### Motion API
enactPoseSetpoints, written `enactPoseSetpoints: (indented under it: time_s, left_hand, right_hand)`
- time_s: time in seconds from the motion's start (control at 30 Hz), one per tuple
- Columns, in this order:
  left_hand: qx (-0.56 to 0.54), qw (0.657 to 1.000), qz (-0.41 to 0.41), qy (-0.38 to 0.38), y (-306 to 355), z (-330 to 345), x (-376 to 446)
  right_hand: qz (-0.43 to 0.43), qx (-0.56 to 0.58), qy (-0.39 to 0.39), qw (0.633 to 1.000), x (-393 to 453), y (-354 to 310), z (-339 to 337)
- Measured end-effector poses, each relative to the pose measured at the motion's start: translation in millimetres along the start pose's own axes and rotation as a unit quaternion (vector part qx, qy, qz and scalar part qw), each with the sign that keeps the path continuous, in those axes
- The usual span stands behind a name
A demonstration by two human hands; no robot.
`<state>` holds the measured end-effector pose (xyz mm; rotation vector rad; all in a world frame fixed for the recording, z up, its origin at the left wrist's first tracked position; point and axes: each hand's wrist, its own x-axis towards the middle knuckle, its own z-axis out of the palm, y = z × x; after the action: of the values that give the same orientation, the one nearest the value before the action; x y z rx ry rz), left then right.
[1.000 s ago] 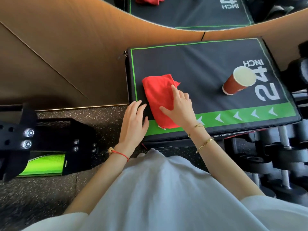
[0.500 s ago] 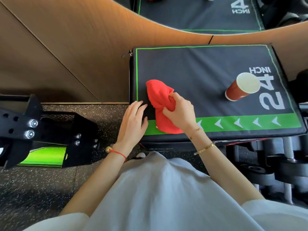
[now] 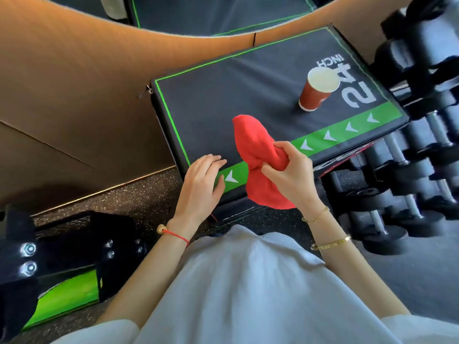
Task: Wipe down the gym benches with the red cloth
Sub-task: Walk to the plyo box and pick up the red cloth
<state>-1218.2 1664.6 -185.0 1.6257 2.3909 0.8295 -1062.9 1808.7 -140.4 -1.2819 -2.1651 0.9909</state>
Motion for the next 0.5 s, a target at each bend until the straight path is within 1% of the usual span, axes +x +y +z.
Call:
enactPoseSetpoints:
  time_s: [0.13, 0.3, 0.4, 0.5]
  left_hand:
    - [-0.024, 0.998, 0.052, -0.028, -1, -16, -1]
    - [-0.039, 0.985, 0.142, -0.087, 3, -30, -5]
    - [-0.054, 0.967, 0.211, -0.134, 13, -32, -12]
    - [-0.076, 0.939, 0.278, -0.185, 28, -29, -23]
  right_hand:
    - [0.074, -0.001, 0.07, 0.995, -43, -5, -7]
    - [0.15, 0.011, 0.171, 0.974, -110, -14, -6]
    - [0.2, 0.015, 0.233, 0.952, -155, -16, -4]
    - [0.238, 0.021, 0.287, 0.928, -202, -18, -2]
